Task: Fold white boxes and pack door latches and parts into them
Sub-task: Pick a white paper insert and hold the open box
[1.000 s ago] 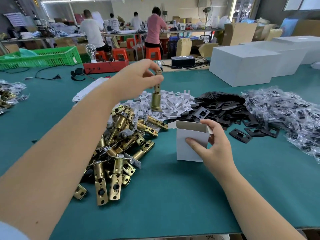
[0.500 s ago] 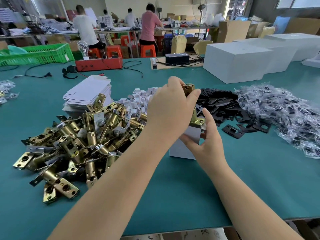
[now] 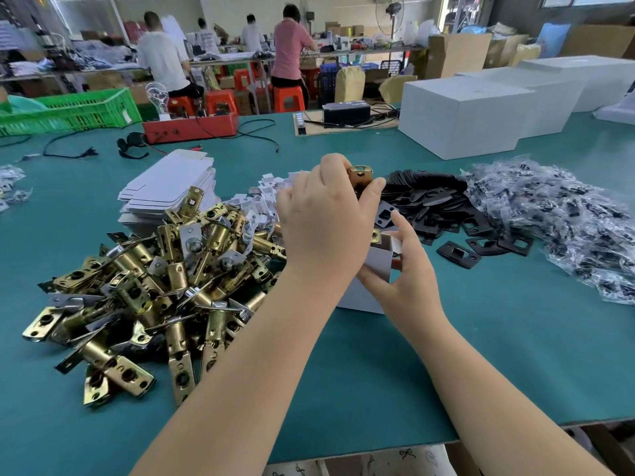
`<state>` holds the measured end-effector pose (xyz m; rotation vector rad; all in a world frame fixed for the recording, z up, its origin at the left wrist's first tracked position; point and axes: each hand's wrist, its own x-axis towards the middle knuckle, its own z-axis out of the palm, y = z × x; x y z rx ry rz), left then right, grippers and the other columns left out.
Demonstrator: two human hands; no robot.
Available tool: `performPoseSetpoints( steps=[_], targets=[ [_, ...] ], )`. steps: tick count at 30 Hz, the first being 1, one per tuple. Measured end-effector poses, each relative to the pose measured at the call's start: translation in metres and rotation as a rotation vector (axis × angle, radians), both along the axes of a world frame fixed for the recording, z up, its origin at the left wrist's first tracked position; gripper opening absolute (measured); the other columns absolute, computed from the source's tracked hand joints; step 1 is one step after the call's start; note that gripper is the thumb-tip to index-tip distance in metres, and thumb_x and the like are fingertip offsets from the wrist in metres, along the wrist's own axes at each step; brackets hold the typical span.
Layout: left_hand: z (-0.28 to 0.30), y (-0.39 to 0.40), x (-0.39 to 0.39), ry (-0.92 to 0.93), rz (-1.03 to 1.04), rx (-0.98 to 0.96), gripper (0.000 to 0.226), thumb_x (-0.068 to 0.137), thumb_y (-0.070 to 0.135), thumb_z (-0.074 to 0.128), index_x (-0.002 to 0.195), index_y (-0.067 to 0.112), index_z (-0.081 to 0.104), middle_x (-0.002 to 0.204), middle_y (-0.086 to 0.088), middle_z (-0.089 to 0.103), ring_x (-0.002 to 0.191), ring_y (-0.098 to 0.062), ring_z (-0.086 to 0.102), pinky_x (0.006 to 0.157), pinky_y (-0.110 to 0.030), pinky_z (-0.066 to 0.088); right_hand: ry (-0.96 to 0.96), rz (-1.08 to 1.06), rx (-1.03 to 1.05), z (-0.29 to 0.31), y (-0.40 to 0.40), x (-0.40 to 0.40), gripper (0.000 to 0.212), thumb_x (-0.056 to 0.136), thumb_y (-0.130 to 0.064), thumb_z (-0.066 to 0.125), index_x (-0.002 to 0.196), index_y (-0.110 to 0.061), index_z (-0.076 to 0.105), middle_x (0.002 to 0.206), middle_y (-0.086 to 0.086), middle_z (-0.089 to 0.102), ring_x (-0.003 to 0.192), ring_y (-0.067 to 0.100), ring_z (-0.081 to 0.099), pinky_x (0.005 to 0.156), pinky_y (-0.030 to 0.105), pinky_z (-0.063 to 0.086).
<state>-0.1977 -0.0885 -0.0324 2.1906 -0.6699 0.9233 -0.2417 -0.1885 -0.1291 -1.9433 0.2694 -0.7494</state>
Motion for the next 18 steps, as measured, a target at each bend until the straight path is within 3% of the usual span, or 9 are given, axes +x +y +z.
performPoseSetpoints(
  steps=[3, 10, 14, 18],
  targets=[
    [-0.002, 0.0, 0.0, -0.005, -0.08, -0.03, 0.044, 0.094, 0.047, 0.057, 0.111, 0.008, 0.057, 0.092, -0.001, 0.064, 0.087, -0.025, 0.056, 0.081, -0.032, 0.028, -0.003, 0.008, 0.004, 0.001, -0.001, 0.0, 0.086, 0.077, -0.031, 0.077, 0.148, -0.031, 0.028, 0.12, -0.033, 0.043, 0.119, 0.01, 0.05, 0.095, 0.026, 0.044],
    [-0.01, 0.004, -0.003, -0.108, -0.136, 0.006, 0.041, 0.091, 0.038, 0.062, 0.099, -0.002, 0.062, 0.078, -0.009, 0.062, 0.073, -0.031, 0.056, 0.075, -0.042, 0.041, -0.009, 0.041, 0.015, 0.003, -0.003, -0.001, 0.082, 0.078, -0.03, 0.077, 0.147, -0.027, 0.031, 0.141, -0.01, 0.047, 0.125, 0.017, 0.048, 0.102, 0.038, 0.044],
    [-0.013, 0.014, -0.003, -0.217, -0.139, 0.017, 0.038, 0.089, 0.033, 0.059, 0.097, -0.003, 0.066, 0.077, -0.01, 0.064, 0.072, -0.032, 0.059, 0.072, -0.041, 0.047, -0.006, 0.061, 0.002, 0.004, -0.002, -0.002, 0.082, 0.079, -0.03, 0.076, 0.147, -0.026, 0.031, 0.14, -0.01, 0.047, 0.126, 0.001, 0.04, 0.101, 0.025, 0.041],
    [-0.02, 0.021, -0.001, -0.305, -0.097, 0.067, 0.035, 0.09, 0.029, 0.059, 0.102, -0.002, 0.07, 0.079, -0.011, 0.069, 0.075, -0.032, 0.062, 0.074, -0.04, 0.052, -0.011, 0.061, 0.015, 0.002, -0.003, 0.0, 0.081, 0.079, -0.028, 0.076, 0.146, -0.027, 0.033, 0.132, -0.01, 0.051, 0.121, -0.003, 0.041, 0.089, 0.004, 0.038]
  ],
)
